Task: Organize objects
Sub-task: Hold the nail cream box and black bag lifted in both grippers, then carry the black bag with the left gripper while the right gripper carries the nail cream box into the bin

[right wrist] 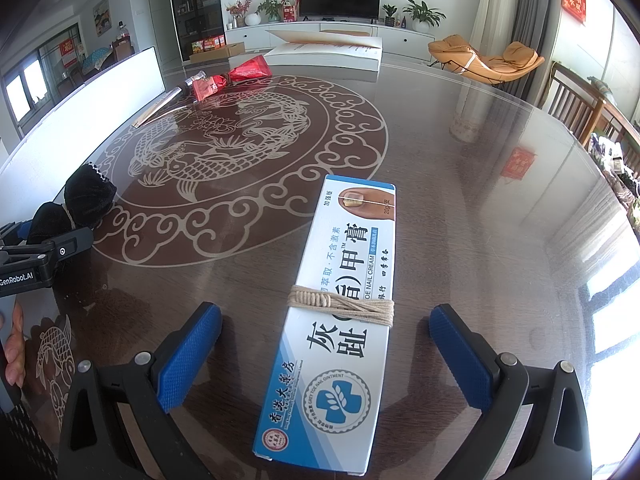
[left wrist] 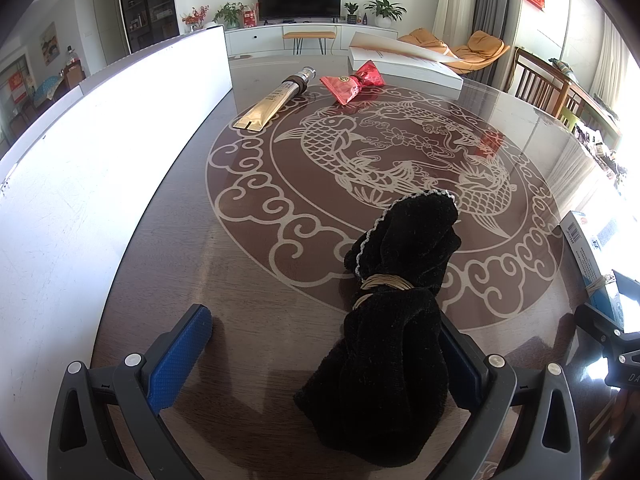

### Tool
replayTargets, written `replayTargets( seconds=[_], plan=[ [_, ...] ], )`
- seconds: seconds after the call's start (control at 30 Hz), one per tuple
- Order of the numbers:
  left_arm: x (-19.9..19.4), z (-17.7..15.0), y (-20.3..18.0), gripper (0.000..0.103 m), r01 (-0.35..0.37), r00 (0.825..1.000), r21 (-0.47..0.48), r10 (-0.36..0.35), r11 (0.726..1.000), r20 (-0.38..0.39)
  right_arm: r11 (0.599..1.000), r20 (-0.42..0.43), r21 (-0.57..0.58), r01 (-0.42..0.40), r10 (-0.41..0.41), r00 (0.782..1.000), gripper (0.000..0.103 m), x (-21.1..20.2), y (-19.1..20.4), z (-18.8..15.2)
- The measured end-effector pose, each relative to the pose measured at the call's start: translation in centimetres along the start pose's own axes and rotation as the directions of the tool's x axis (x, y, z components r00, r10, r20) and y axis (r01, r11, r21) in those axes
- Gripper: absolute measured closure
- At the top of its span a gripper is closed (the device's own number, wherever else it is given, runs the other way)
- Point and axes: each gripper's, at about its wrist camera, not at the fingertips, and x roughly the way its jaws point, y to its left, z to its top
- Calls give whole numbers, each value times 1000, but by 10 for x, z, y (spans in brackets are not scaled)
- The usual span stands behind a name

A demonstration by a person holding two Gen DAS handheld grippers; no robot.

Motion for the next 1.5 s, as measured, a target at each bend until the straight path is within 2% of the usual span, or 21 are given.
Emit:
replayTargets(
  seconds=[1.5],
  plan=[
    [0,0,0,0,0,1000,-1,0,1000,0,1000,0,0,0,0,1000,0,0,0,0]
  ],
)
